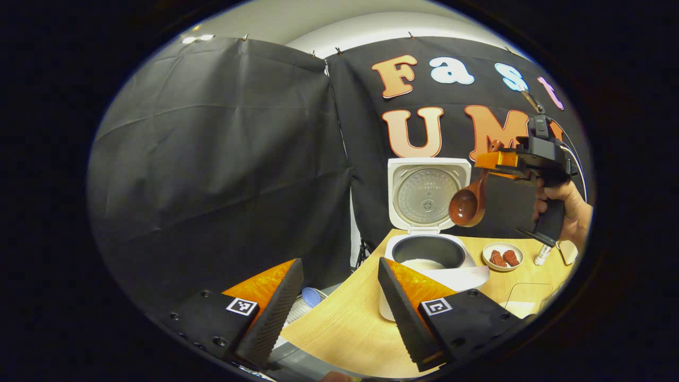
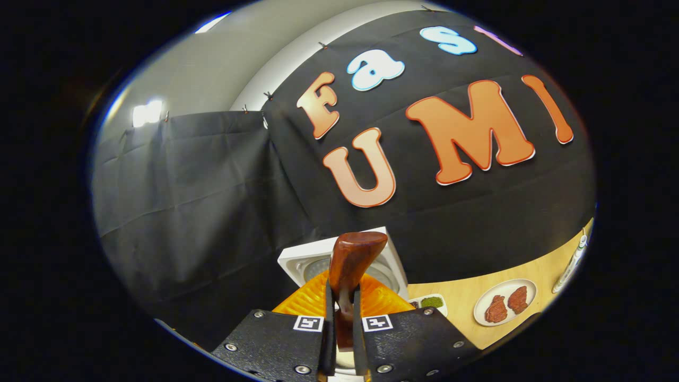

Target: Close the left gripper, press the button to open the rice cooker; take a wooden spoon from the chopstick holder with the right hand, scoop a spoonful of rice and pour it into the rice cooker, then put the wooden spoon back into the chopstick holder.

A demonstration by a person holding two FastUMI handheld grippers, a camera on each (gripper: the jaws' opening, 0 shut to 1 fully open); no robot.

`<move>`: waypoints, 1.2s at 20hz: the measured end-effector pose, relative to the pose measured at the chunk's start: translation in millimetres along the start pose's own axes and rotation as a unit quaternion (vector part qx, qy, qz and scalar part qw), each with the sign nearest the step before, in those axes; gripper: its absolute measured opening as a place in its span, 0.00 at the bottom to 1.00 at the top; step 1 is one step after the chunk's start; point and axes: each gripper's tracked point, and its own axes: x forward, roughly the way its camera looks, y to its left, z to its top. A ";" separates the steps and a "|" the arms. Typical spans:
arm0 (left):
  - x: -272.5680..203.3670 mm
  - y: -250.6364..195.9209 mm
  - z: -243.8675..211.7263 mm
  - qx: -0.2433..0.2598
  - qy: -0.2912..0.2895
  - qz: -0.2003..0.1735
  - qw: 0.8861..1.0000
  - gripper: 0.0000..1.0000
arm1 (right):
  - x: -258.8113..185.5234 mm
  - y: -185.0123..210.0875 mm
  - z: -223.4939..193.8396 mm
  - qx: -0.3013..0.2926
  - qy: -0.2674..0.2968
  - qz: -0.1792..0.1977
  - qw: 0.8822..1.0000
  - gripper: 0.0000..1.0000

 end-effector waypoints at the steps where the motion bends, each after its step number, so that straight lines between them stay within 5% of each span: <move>1: -4.8 -8.3 -0.4 0.002 -0.002 -0.002 1.000 0.96 | -10.6 -12.5 6.5 0.001 -0.004 -0.008 1.000 0.13; 12: -10.3 -95.0 20.5 0.018 -0.011 -0.059 0.998 0.96 | -164.0 -160.0 46.8 0.013 -0.023 -0.139 0.990 0.12; 24: -27.0 -203.8 39.7 0.037 -0.021 -0.138 0.990 0.97 | -330.3 -298.3 32.2 0.028 -0.023 -0.305 0.952 0.12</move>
